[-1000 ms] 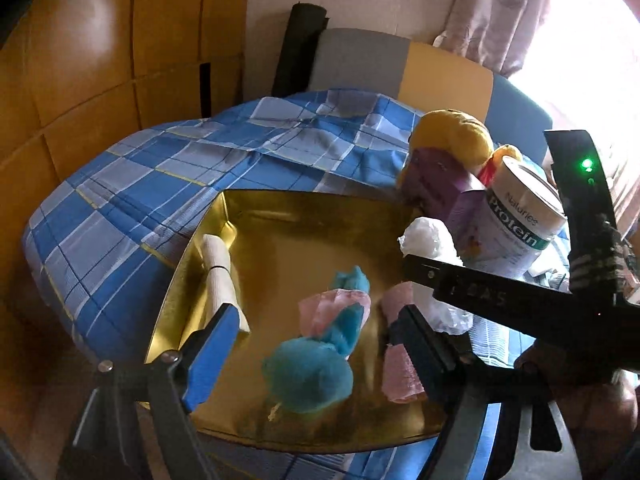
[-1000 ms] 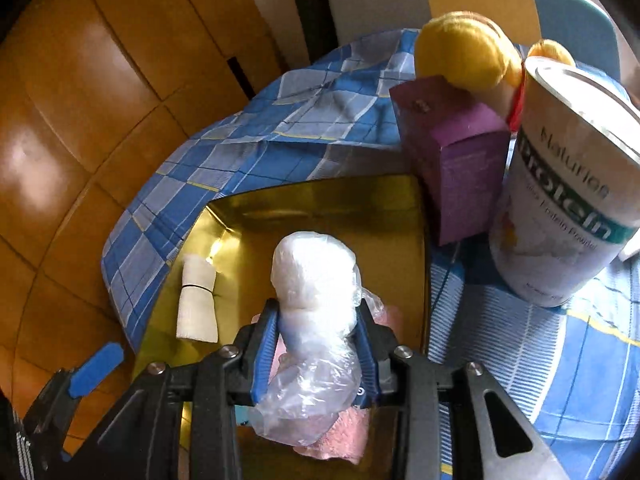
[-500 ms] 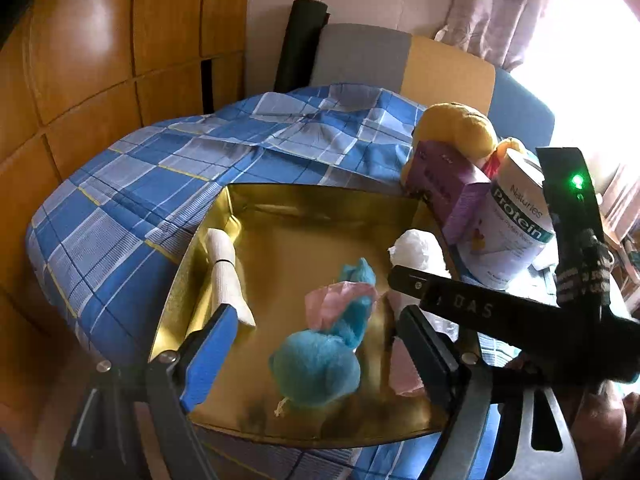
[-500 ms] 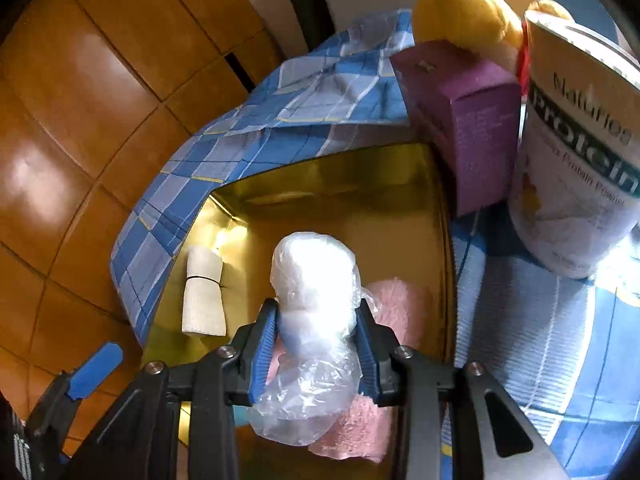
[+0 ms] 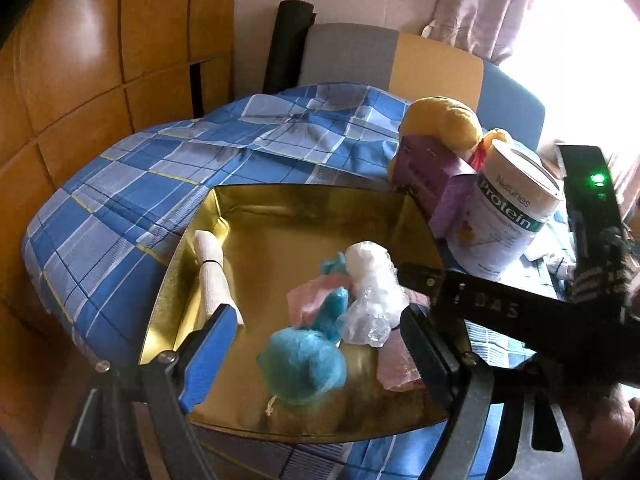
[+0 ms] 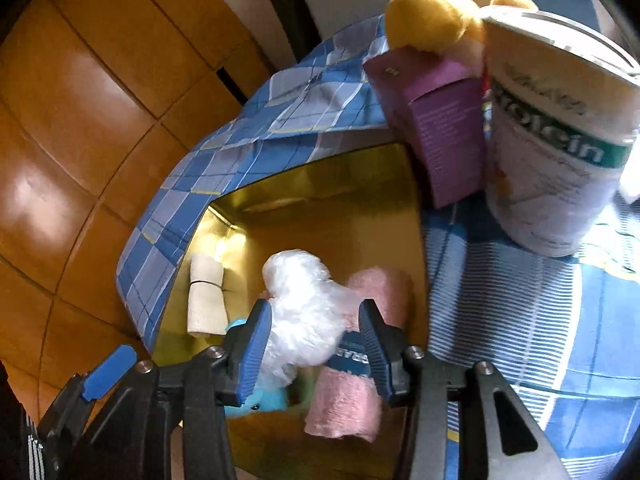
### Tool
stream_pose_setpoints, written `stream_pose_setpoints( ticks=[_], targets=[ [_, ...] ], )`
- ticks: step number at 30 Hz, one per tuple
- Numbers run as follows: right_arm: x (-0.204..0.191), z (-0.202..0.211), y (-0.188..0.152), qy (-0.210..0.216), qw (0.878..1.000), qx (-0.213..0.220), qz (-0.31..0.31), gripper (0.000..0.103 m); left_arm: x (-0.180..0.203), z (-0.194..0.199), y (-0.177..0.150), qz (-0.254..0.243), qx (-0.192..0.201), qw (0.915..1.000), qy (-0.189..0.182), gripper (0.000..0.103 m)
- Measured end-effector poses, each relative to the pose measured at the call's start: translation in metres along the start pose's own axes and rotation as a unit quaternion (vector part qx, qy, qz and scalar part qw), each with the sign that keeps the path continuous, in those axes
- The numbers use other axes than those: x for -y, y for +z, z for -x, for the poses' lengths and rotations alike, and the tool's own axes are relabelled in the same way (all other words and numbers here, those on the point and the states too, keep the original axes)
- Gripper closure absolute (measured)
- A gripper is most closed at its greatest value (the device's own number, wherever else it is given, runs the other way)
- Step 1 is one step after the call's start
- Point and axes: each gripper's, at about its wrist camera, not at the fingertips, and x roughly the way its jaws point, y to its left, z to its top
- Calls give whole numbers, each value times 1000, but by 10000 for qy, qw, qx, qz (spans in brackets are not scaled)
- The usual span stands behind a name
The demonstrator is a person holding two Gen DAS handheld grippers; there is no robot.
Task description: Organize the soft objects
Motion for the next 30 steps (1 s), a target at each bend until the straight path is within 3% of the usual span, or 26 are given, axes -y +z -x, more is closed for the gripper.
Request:
stream_pose_setpoints(
  ticks=[6, 18, 30],
  targets=[
    [-2, 26, -6, -449, 9974, 470, 312, 58, 7, 3, -2, -92, 9, 9999, -54, 19],
    [16, 76, -28, -1422, 9809, 1152, 667, 57, 36, 10, -8, -531, 44, 9982, -265, 19],
    [72, 120, -33, -1959, 9700, 1428, 189, 57, 67, 10, -15, -950, -61, 9942, -502, 16]
  ],
)
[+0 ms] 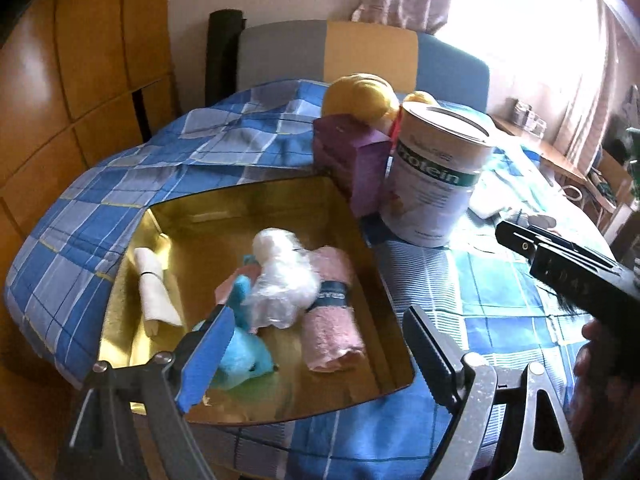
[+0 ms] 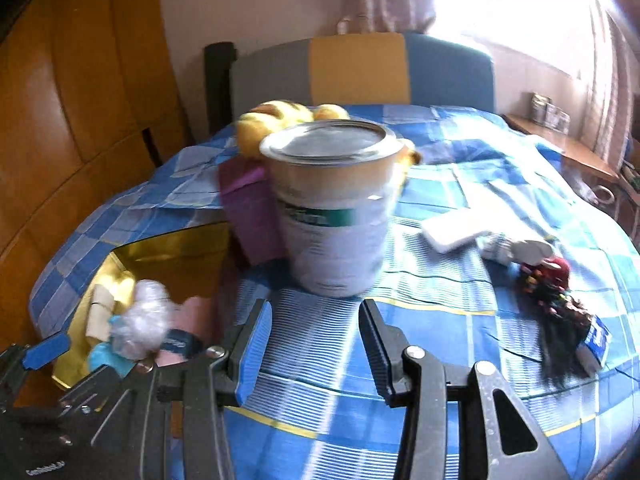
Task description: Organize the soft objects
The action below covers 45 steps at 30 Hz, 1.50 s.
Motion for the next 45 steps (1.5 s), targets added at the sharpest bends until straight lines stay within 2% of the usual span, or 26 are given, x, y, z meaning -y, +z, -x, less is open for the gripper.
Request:
stream_pose_setpoints(
  ticks=[8, 15, 19, 20, 23, 25, 28, 30, 32, 36, 41, 45],
  targets=[
    [60, 7, 2, -450, 9982, -26, -385, 57, 29, -1, 4, -393, -20, 9989, -253, 16],
    [129, 16, 24, -1084, 9921, 230, -581, 57, 62, -5, 13, -842, 34, 9956, -404, 16],
    [173, 18, 33, -1678, 9826, 424, -677, 57, 81, -13, 17, -1044, -25, 9933, -487, 16],
    [186, 17, 34, -1930, 9776, 472, -694, 57, 86, -15, 19, -1094, -53, 9926, -530, 16],
    [219, 14, 30, -2377, 9654, 595, -889, 57, 104, -22, 22, -1254, -94, 9901, -626, 16],
    [240, 14, 25, -2576, 9570, 610, -1184, 57, 119, -29, 26, -1406, -167, 9865, -823, 17],
    [263, 21, 22, -2429, 9504, 671, -1822, 57, 142, -39, 31, -1723, -219, 9798, -990, 17],
    [268, 23, 20, -2356, 9491, 661, -1981, 57, 160, -49, 35, -1891, -254, 9755, -1095, 18],
    [277, 21, 17, -2082, 9497, 536, -2278, 57, 180, -61, 41, -2109, -285, 9699, -1183, 19],
    [278, 21, 13, -1943, 9476, 521, -2482, 57, 222, -84, 57, -2481, -278, 9599, -1276, 19],
    [288, 20, 9, -1686, 9444, 485, -2783, 57, 278, -131, 79, -2999, -298, 9463, -1170, 13],
    [294, 20, 8, -1501, 9425, 468, -2949, 57, 301, -170, 97, -2980, -486, 9461, -1170, 13]
  ],
)
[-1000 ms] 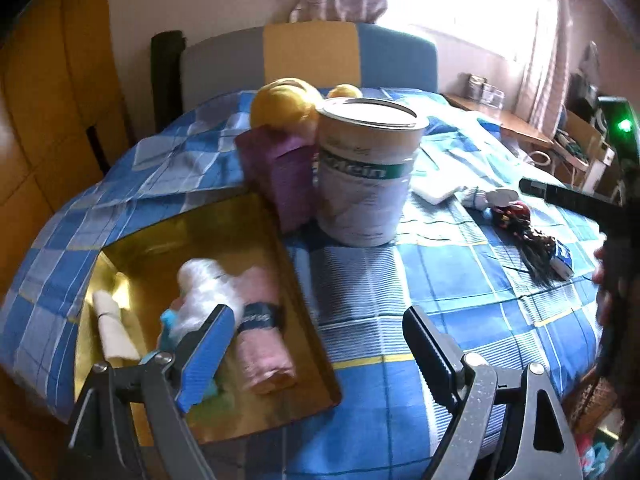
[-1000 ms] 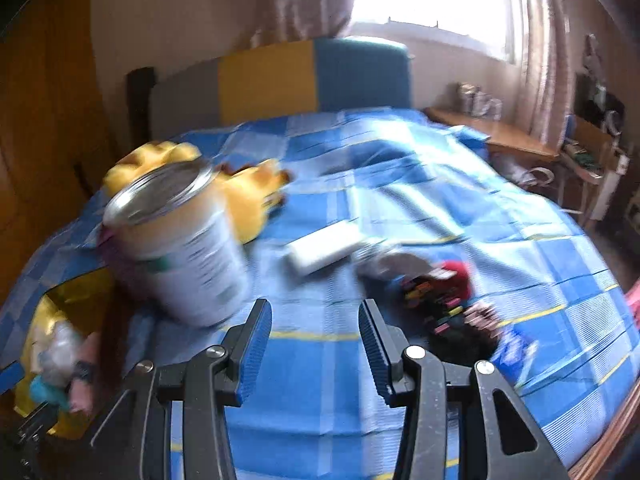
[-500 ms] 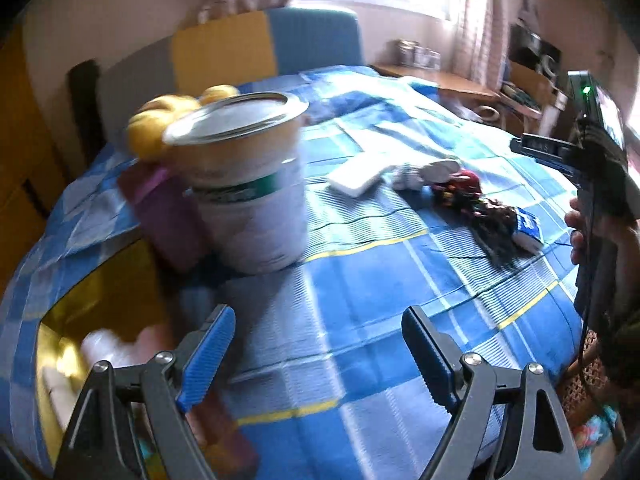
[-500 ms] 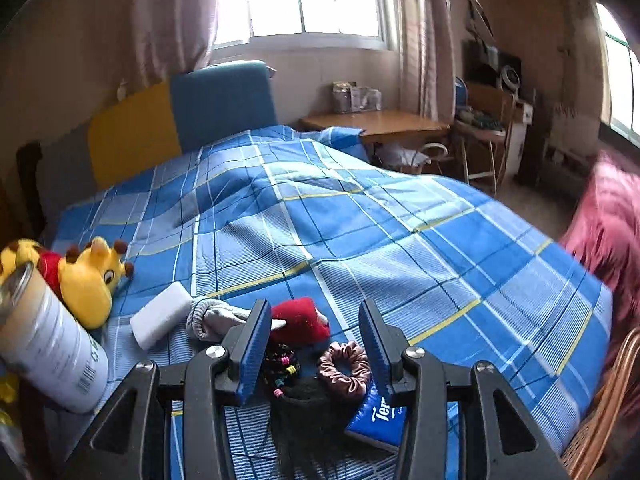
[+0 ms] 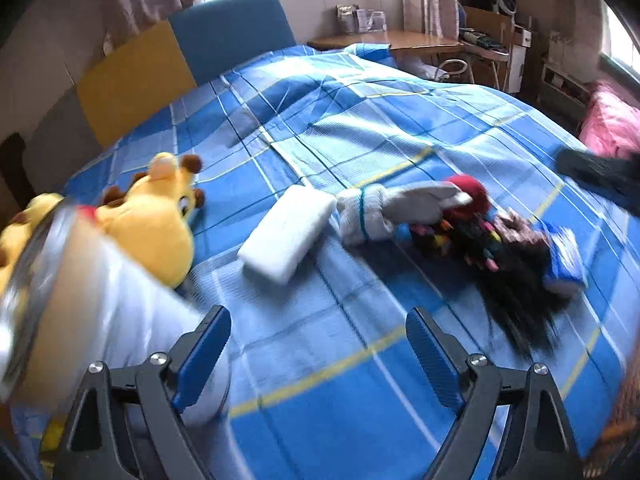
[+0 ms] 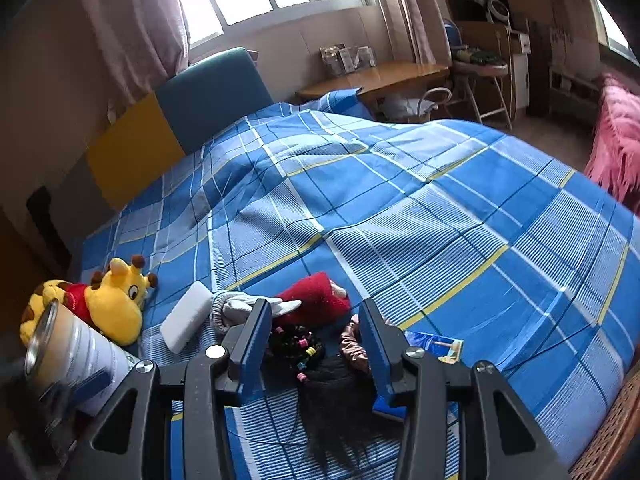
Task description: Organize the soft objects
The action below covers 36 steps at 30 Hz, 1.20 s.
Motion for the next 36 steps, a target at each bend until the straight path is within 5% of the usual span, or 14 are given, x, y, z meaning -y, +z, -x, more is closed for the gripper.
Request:
stream_pose_setpoints(
  ticks=[6, 17, 19, 21, 22, 23, 24, 26, 32, 34, 36],
  targets=[
    [2, -2, 0, 235, 9996, -123, -109, 57, -10, -51, 34, 62, -280, 9996, 48, 13],
    [8, -5, 0, 371, 9984, -289, -313, 57, -12, -100, 55, -190, -228, 9995, 88, 14],
    [7, -4, 0, 345, 9987, -240, -286, 57, -14, -104, 55, -127, -236, 9995, -146, 25],
    [7, -4, 0, 336, 9988, -212, -273, 57, -18, -105, 55, 40, -278, 9986, -451, 48],
    [7, -3, 0, 319, 9990, -188, -261, 57, -18, -101, 55, 70, -239, 9985, -482, 64],
    [7, -3, 1, 311, 9991, -176, -249, 57, -18, -98, 55, 74, -251, 9988, -421, 97],
    [7, -3, 1, 306, 9991, -168, -244, 57, -19, -94, 54, 145, -256, 9983, -498, 100],
    [8, -2, 2, 313, 9991, -130, -251, 57, -21, -83, 49, 330, -232, 9961, -781, 100],
    [10, -4, 1, 272, 9990, -176, -296, 57, -17, -59, 25, 393, -165, 9952, -876, 99],
    [10, -4, 0, 253, 9990, -199, -294, 57, -19, -59, 29, 385, -176, 9958, -807, 80],
    [9, -6, 0, 229, 9991, -240, -271, 57, -23, -60, 38, 383, -132, 9977, -549, 28]
  ],
)
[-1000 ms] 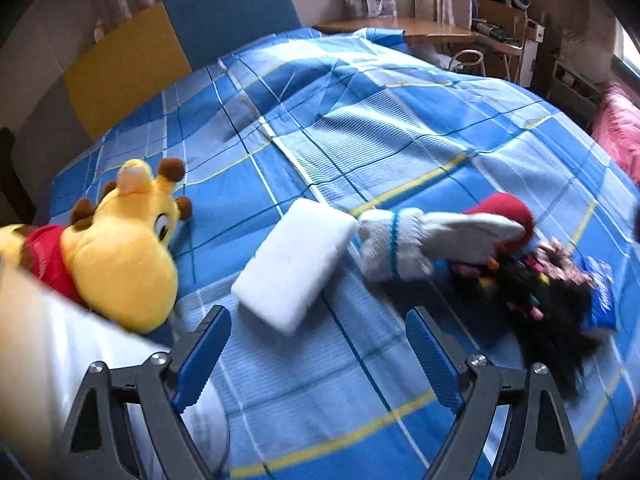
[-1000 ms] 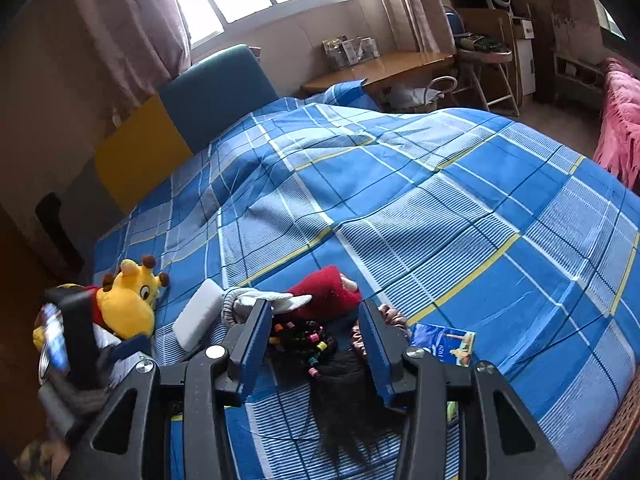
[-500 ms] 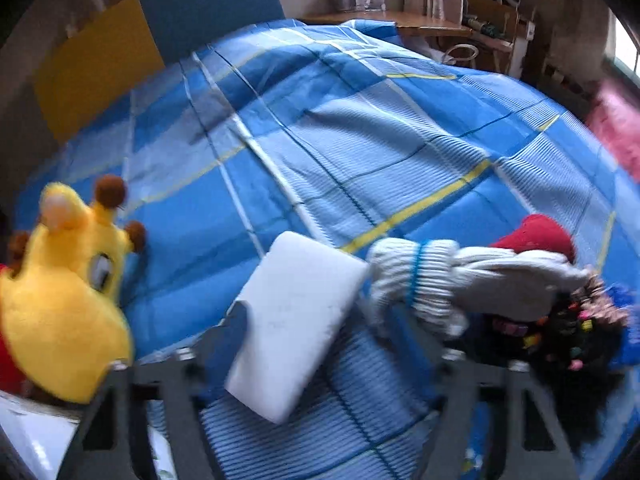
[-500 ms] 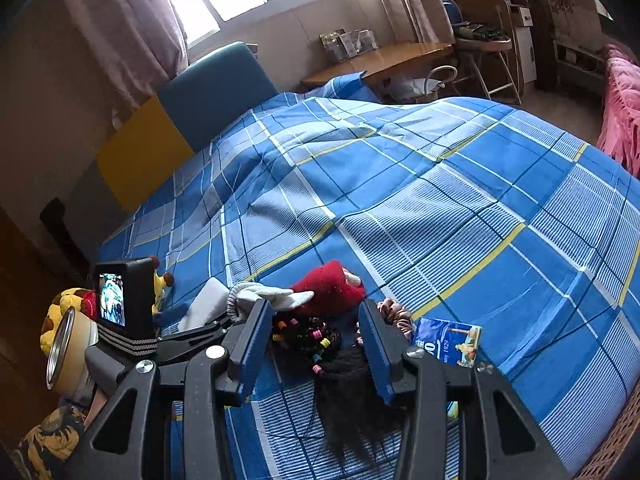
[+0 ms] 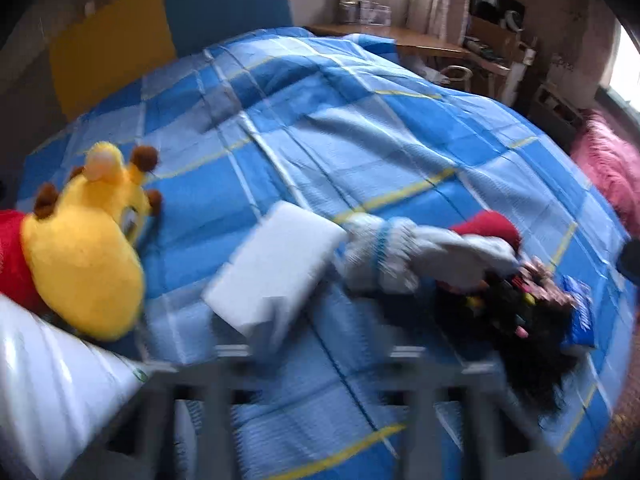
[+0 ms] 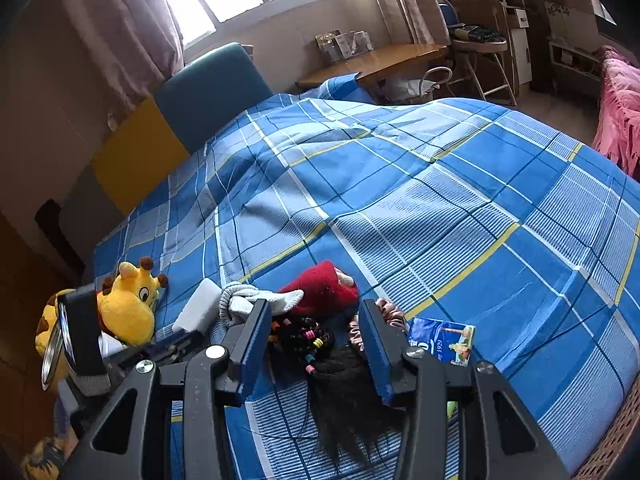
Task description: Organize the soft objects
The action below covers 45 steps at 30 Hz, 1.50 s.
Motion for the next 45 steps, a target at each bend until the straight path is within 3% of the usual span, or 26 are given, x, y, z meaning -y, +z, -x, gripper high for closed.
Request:
stream_pose_setpoints(
  ticks=[3, 7, 14, 15, 17, 20, 21, 28, 30, 36, 40, 41, 43, 44, 45],
  targets=[
    [0, -1, -1, 14, 10000, -55, -13, 57, -2, -4, 14, -102, 153, 9992, 360, 22],
    [4, -5, 0, 88, 9998, -153, -99, 57, -3, -31, 23, -239, -277, 9981, 489, 22],
    [7, -5, 0, 198, 9993, -230, -222, 57, -8, -57, 18, -133, -375, 9984, 410, 20],
    [7, -5, 0, 201, 9993, -226, -219, 57, -9, -58, 17, -99, -354, 9986, 386, 24],
    [5, -4, 0, 196, 9995, -183, -177, 57, -9, -57, 16, -96, -286, 9983, 495, 43],
    [3, -2, 0, 186, 9997, -121, -115, 57, -7, -47, 10, -219, -191, 9988, 396, 52],
    [3, -2, 0, 178, 9997, -107, -99, 57, -7, -40, 8, -205, -126, 9993, 284, 68],
    [8, -3, 2, 164, 9997, -85, -181, 57, 1, 11, -16, -41, 19, 10000, -67, 89],
    [9, -3, 2, 149, 9997, -80, -190, 57, 0, 25, -31, 80, -41, 9997, -248, 103],
    [4, -2, -1, 190, 9997, -113, -62, 57, 2, 66, -86, 213, 80, 9985, -502, 103],
    [4, -3, -2, 189, 9996, -173, -88, 57, 5, 72, -94, 75, 155, 9991, -376, 100],
    [3, -4, -3, 173, 9996, -198, -88, 57, 5, 69, -88, 117, 87, 9992, -372, 93],
    [3, -5, -4, 164, 9995, -243, -71, 57, 5, 67, -77, 127, 120, 9992, -363, 69],
    [2, -5, -4, 153, 9995, -256, -66, 57, 9, 64, -69, 41, 154, 9997, -195, 42],
    [2, -6, -4, 165, 9995, -272, -56, 57, 12, 61, -62, -29, 209, 9998, 28, 30]
  ],
)
